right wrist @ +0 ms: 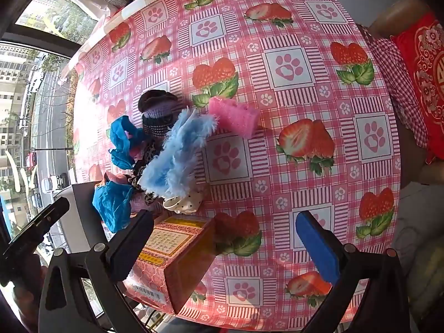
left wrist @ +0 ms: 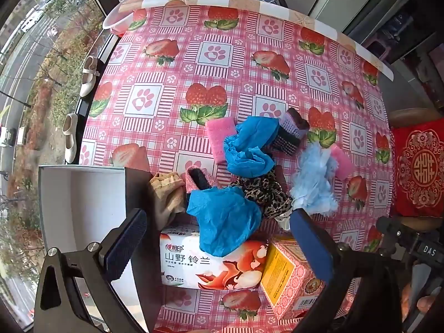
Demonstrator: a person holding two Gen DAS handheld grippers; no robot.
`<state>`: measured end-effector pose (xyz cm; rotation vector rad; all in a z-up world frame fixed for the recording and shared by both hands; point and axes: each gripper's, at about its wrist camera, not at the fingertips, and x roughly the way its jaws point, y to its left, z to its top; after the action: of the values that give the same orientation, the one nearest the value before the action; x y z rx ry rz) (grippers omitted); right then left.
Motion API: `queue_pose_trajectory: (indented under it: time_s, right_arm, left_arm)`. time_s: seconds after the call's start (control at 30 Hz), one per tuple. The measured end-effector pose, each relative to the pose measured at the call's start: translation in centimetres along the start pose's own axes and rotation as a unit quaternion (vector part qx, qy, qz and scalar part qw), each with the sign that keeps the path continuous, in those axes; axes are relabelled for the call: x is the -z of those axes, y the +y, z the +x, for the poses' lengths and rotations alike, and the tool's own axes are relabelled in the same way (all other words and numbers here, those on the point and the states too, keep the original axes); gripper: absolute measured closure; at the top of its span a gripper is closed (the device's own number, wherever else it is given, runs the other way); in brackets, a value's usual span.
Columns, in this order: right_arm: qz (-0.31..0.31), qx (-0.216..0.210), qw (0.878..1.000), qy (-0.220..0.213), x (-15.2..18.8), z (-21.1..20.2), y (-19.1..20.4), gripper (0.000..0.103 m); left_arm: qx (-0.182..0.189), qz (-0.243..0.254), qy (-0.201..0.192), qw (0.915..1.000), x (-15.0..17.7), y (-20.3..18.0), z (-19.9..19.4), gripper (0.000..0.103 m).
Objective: Organize soft objects
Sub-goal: 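Grasp the blue glove with left tool while right tool grasps a pink foam sponge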
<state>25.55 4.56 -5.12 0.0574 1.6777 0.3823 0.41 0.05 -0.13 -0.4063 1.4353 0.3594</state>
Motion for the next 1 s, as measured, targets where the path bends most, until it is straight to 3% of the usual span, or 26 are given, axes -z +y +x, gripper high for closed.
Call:
queue_pose_trajectory:
  time_s: [0.23, 0.47, 0.73, 0.9, 1.0]
  right_arm:
    - [0.005, 0.017, 1.000, 0.018, -2.9, 2.7, -2.0, 0.000]
    - [0.017, 0.006, 1.000, 0.014, -5.6, 5.0, -2.3, 0.000]
    - [0.025, 0.022, 0.999, 0.006, -9.3, 8.1, -1.4, 0.000]
    - [0.079, 0.015, 0.997, -0.005, -11.6, 9.9, -1.8, 0.000]
    - [0.092, 0.030, 0.995, 0.002, -12.5, 11.4, -1.8, 0.000]
  left_arm:
    - [-0.034, -0.006, 0.019, 0.9992, -2.8, 0.1, 1.7, 0.000]
    - [-0.081, 0.031, 0.027, 0.9959, -5.0, -1.6, 5.2, 0.000]
    - [-0.073, 0.067, 0.056, 0.9935, -6.0, -4.8, 8.9, 0.000]
    - [-0.107, 0.081, 0.075, 0.9880, -6.2, -5.2, 10.8, 0.001]
    - [-0.123, 0.075, 0.076, 0.9867, -6.5, -5.1, 11.5, 0.006]
